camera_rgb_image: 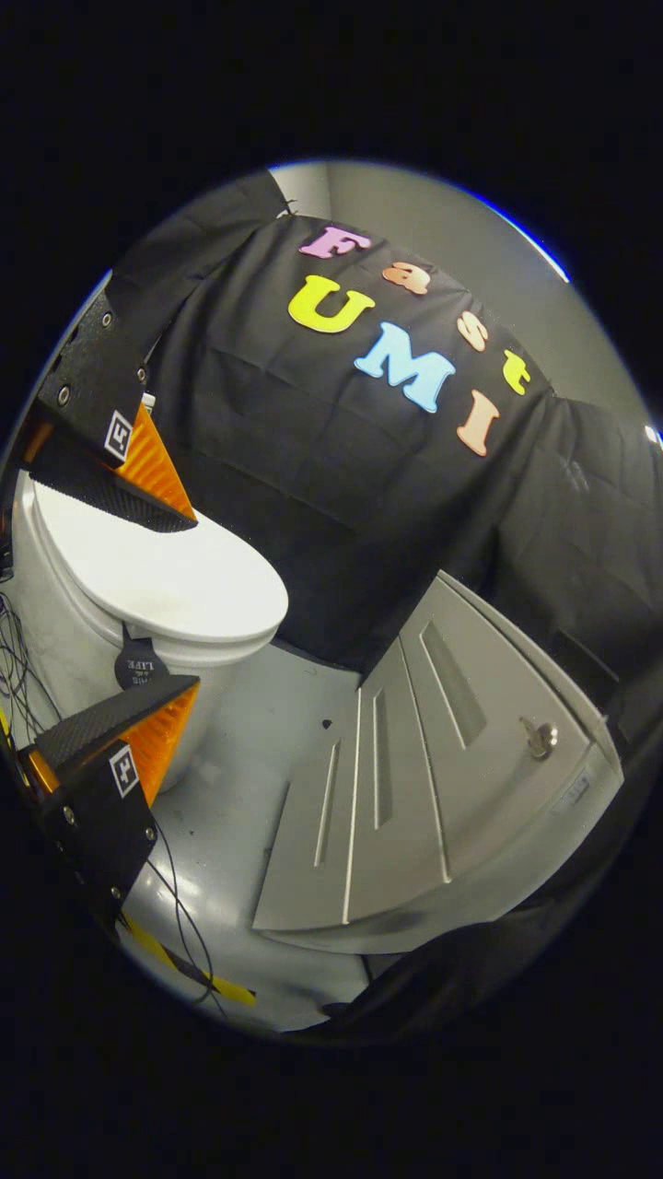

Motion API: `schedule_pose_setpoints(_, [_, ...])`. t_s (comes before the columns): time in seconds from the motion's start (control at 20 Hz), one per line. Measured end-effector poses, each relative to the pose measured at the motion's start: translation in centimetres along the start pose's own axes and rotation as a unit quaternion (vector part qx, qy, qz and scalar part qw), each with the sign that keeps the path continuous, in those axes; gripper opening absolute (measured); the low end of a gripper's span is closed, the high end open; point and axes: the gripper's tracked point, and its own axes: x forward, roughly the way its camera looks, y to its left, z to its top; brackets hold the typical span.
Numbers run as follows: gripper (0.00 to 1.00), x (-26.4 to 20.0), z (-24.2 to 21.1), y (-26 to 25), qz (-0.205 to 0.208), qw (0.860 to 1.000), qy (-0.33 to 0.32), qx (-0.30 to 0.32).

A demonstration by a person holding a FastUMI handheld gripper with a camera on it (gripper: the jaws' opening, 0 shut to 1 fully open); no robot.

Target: Open the toilet lid.

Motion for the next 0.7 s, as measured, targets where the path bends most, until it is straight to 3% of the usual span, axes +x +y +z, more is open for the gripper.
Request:
schedule_pose_setpoints(0.2, [0.94,1.1,-2.2,-2.6,-0.029,0.998,0.027,0.04])
schedule_pose_setpoints(0.35, [0.91,1.5,-3.3,-2.7,-0.022,0.997,0.042,0.064])
schedule_pose_setpoints(0.65, [0.6,2.7,-4.2,-3.1,-0.018,0.992,0.061,0.109])
schedule_pose_setpoints(0.7, [0.47,2.9,-3.9,-3.2,-0.019,0.992,0.058,0.115])
